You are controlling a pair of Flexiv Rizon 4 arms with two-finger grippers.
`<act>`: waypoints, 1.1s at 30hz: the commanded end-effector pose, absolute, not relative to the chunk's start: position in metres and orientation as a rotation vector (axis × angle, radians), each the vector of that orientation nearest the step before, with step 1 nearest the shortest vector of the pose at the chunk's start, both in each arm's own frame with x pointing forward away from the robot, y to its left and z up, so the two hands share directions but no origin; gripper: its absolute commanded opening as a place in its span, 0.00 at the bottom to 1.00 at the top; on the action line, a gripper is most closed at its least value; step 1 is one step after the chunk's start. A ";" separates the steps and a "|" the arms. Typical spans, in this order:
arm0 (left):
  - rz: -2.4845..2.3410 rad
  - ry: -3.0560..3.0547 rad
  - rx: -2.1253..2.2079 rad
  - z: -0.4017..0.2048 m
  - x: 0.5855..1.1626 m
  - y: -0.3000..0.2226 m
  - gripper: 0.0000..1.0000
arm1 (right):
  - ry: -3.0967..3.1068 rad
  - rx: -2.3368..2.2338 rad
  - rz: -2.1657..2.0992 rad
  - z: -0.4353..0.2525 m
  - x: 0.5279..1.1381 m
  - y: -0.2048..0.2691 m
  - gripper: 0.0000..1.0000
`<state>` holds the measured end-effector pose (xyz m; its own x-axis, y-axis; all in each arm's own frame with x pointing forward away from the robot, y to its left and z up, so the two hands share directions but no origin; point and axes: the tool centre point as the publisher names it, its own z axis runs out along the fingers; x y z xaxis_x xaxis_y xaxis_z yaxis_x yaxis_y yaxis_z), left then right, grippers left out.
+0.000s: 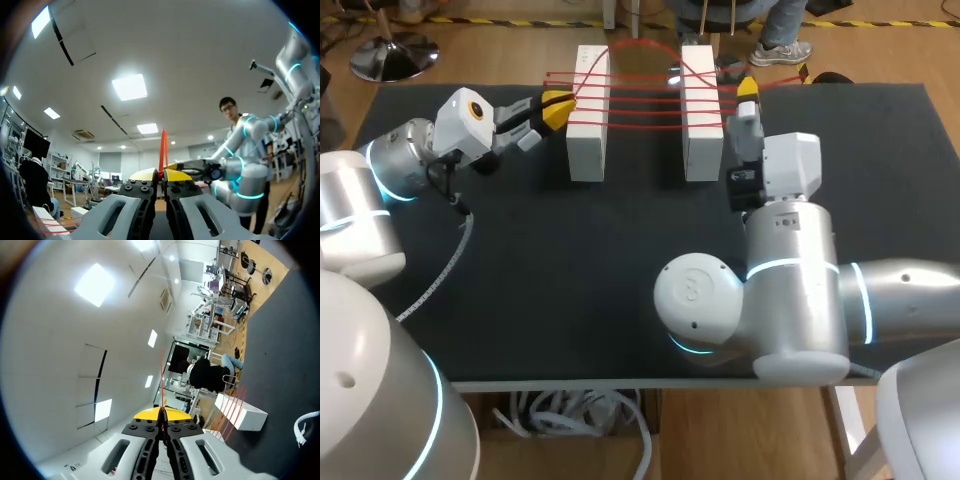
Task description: Grab the tape and strap the tape.
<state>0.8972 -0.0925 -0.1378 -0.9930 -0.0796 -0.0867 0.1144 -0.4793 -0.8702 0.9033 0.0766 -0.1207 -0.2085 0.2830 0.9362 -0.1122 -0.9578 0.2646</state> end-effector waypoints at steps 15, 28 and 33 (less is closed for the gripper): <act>-2.097 2.179 0.136 -0.106 0.898 -0.065 0.00 | 0.201 1.794 2.249 -0.120 0.903 0.077 0.00; -1.739 2.565 0.085 -0.105 0.903 -0.066 0.00 | 0.201 1.794 2.249 -0.120 0.903 0.077 0.00; -1.644 2.637 0.085 -0.107 0.904 -0.064 0.00 | 0.201 1.794 2.249 -0.120 0.903 0.077 0.00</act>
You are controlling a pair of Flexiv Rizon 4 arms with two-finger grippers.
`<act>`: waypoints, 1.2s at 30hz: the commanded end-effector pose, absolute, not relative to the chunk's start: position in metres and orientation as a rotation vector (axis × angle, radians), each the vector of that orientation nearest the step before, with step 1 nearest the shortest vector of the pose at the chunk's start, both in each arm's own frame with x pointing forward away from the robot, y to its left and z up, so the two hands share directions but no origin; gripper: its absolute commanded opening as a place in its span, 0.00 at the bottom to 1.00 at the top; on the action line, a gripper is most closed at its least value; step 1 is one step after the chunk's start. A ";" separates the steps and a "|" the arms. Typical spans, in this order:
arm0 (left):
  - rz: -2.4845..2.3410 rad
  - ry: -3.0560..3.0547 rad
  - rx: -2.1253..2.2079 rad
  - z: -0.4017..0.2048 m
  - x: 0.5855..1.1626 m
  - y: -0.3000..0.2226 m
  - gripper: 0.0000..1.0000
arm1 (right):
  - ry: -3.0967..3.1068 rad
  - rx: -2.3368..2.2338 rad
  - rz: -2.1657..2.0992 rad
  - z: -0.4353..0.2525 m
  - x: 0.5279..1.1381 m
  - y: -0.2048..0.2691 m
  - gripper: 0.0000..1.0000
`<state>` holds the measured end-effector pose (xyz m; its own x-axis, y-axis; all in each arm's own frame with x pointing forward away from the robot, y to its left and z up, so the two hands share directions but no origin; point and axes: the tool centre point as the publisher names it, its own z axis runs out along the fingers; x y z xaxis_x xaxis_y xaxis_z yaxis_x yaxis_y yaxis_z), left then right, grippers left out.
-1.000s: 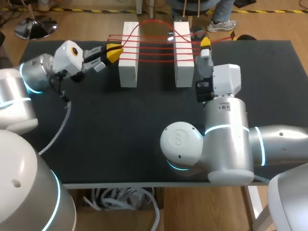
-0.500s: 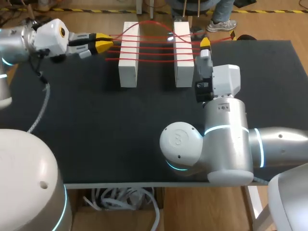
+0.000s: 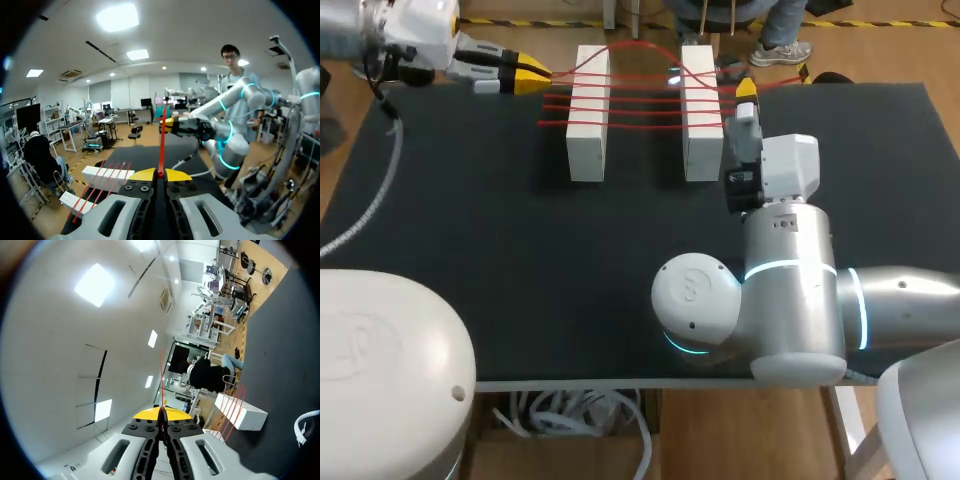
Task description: Grab the tape and strap the tape.
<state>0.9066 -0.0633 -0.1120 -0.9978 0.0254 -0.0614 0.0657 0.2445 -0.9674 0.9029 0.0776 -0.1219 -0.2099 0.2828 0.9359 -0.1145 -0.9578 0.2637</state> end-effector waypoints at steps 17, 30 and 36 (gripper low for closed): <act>-1.531 2.734 0.123 -0.109 0.906 -0.060 0.00 | 0.201 1.794 2.249 -0.120 0.903 0.077 0.00; -1.339 2.824 0.133 -0.102 0.907 -0.058 0.00 | 0.201 1.794 2.249 -0.120 0.903 0.077 0.00; -1.266 2.856 0.136 -0.098 0.907 -0.060 0.00 | 0.201 1.794 2.249 -0.120 0.903 0.077 0.00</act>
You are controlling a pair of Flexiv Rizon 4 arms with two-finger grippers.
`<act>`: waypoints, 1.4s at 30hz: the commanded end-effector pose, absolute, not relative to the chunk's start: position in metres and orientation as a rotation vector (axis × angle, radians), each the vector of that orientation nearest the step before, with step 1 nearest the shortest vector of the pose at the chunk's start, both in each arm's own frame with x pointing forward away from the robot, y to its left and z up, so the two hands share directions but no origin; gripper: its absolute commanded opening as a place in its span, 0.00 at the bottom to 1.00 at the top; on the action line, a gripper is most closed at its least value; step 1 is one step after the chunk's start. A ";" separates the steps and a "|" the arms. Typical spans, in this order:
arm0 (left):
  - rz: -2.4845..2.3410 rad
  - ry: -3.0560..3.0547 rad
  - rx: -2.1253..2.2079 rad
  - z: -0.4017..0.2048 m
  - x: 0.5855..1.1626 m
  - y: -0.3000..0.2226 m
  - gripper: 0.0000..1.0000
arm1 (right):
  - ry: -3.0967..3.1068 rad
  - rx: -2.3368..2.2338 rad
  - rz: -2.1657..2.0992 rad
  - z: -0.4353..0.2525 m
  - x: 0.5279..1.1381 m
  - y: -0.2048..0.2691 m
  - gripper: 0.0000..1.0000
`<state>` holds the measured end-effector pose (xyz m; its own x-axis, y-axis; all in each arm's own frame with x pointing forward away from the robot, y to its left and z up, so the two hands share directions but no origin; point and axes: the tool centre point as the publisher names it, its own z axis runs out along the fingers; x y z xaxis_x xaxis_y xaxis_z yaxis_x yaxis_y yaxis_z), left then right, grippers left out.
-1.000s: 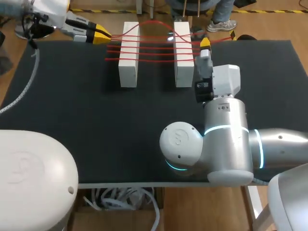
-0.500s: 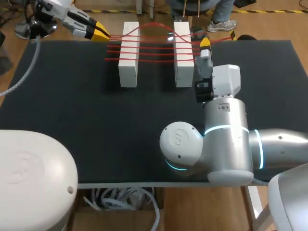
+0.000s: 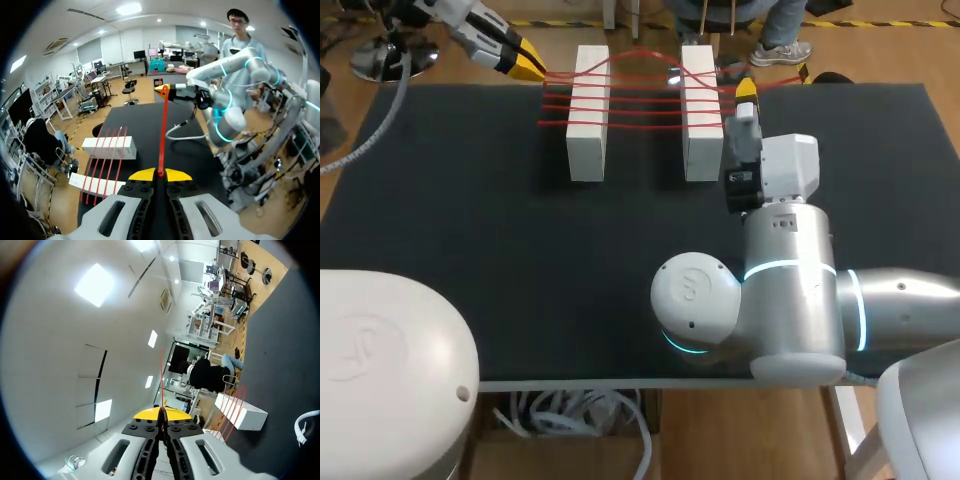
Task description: Grab the tape and strap the tape.
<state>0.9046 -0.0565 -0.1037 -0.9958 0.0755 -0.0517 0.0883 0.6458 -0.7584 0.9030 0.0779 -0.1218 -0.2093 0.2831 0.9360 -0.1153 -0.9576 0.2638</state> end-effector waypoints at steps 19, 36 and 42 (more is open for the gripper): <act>-1.048 2.936 0.179 -0.086 0.903 -0.065 0.00 | 0.201 1.794 2.249 -0.120 0.903 0.077 0.00; -1.019 2.953 0.172 -0.088 0.902 -0.068 0.00 | 0.201 1.794 2.249 -0.120 0.903 0.077 0.00; -1.022 2.954 0.170 -0.088 0.902 -0.068 0.00 | 0.201 1.794 2.249 -0.120 0.903 0.077 0.00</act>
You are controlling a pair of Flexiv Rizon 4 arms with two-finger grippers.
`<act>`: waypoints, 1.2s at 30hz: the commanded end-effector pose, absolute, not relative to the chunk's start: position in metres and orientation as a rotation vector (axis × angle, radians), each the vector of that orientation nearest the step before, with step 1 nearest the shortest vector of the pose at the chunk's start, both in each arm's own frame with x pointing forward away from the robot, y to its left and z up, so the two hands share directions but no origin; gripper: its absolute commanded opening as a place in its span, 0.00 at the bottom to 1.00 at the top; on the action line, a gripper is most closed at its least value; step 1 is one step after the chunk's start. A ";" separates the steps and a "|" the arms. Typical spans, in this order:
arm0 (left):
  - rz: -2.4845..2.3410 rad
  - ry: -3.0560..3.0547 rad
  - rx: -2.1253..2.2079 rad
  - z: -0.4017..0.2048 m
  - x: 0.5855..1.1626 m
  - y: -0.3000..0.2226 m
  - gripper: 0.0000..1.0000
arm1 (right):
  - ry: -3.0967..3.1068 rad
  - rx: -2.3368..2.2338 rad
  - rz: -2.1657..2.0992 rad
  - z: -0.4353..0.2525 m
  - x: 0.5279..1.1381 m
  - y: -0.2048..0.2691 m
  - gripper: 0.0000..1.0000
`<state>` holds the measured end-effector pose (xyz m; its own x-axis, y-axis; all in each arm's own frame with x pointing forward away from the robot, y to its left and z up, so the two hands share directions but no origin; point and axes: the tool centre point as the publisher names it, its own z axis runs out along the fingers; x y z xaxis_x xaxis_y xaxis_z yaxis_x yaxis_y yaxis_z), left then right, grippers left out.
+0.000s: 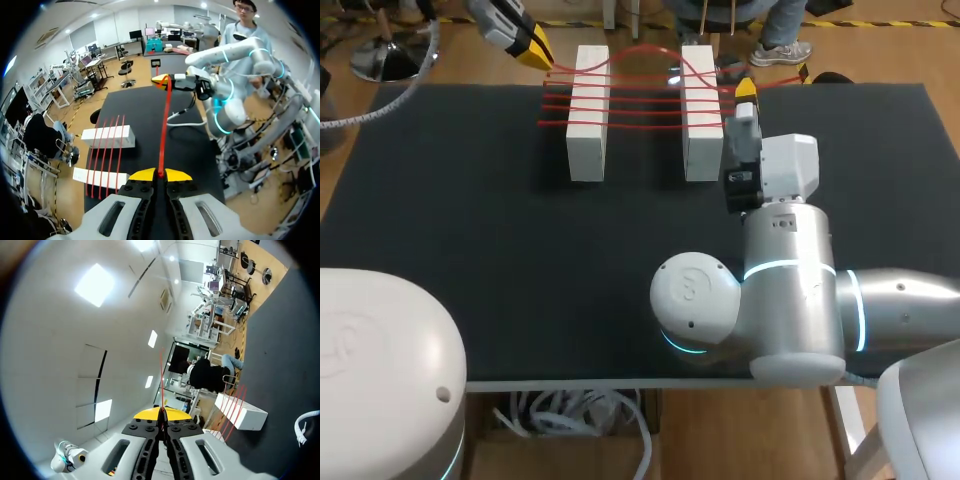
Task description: Grab the tape and strap the tape.
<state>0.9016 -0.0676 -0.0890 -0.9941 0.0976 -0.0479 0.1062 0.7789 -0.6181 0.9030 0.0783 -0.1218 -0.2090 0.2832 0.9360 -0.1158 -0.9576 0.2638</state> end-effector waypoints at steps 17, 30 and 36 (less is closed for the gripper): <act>-1.022 2.954 0.170 -0.088 0.902 -0.068 0.00 | 0.269 1.720 2.195 -0.111 0.902 0.074 0.00; -1.022 2.954 0.170 -0.088 0.902 -0.068 0.00 | 0.530 1.405 1.960 -0.066 0.906 0.069 0.00; -1.022 2.954 0.170 -0.088 0.902 -0.068 0.00 | 0.621 1.311 1.873 -0.052 0.905 0.077 0.00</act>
<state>0.9014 -0.0676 -0.0892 -0.9941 0.0976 -0.0482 0.1065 0.7788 -0.6182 0.9066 0.0763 -0.0631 -0.2099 0.7841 0.5841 -0.3040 -0.6201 0.7232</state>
